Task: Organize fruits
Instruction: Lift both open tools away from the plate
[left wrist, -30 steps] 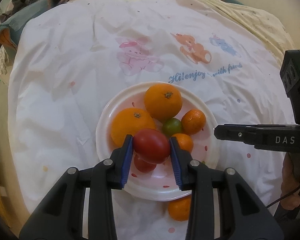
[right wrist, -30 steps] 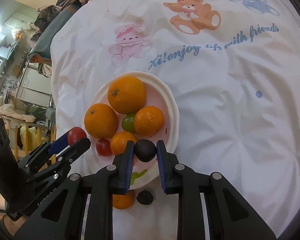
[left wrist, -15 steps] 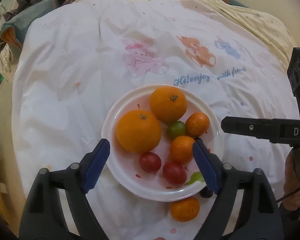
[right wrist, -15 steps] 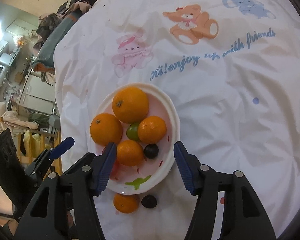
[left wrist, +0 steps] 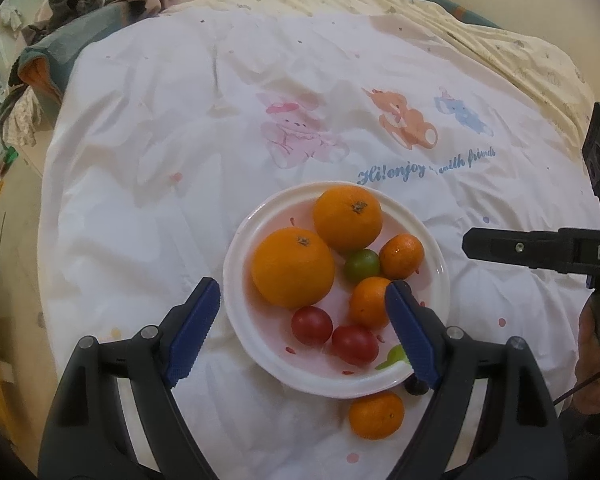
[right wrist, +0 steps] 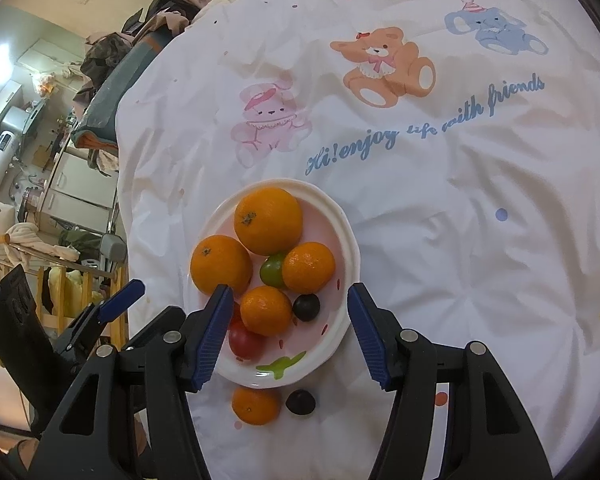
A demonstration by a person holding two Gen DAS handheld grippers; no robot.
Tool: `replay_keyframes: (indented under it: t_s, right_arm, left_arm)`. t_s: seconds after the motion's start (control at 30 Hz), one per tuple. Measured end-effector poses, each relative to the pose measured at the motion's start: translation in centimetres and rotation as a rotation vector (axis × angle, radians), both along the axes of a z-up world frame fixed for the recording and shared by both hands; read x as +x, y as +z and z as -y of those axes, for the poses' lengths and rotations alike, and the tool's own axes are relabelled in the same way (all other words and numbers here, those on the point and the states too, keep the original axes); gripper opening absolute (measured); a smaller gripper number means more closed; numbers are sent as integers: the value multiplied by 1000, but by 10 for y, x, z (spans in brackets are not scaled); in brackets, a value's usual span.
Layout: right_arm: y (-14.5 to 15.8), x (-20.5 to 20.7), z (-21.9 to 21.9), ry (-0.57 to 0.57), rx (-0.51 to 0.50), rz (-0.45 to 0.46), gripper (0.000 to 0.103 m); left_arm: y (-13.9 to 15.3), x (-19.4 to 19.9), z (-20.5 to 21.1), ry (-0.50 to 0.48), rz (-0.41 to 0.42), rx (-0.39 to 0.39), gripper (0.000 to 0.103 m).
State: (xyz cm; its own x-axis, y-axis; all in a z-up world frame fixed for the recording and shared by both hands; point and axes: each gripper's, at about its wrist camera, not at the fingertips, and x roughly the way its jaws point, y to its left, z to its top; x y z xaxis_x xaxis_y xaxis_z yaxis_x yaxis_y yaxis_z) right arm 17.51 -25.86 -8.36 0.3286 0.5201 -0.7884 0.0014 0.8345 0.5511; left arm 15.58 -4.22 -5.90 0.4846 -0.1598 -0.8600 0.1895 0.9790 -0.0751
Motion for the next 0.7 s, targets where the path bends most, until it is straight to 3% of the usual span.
replay_keyframes:
  t_s: [0.4, 0.7]
  right_arm:
    - [28, -37, 15, -37, 18, 49, 62]
    - [35, -77, 27, -71, 20, 52, 62]
  left_arm:
    - [31, -34, -29, 104, 54, -36, 82]
    - [33, -64, -48, 157, 40, -49, 82]
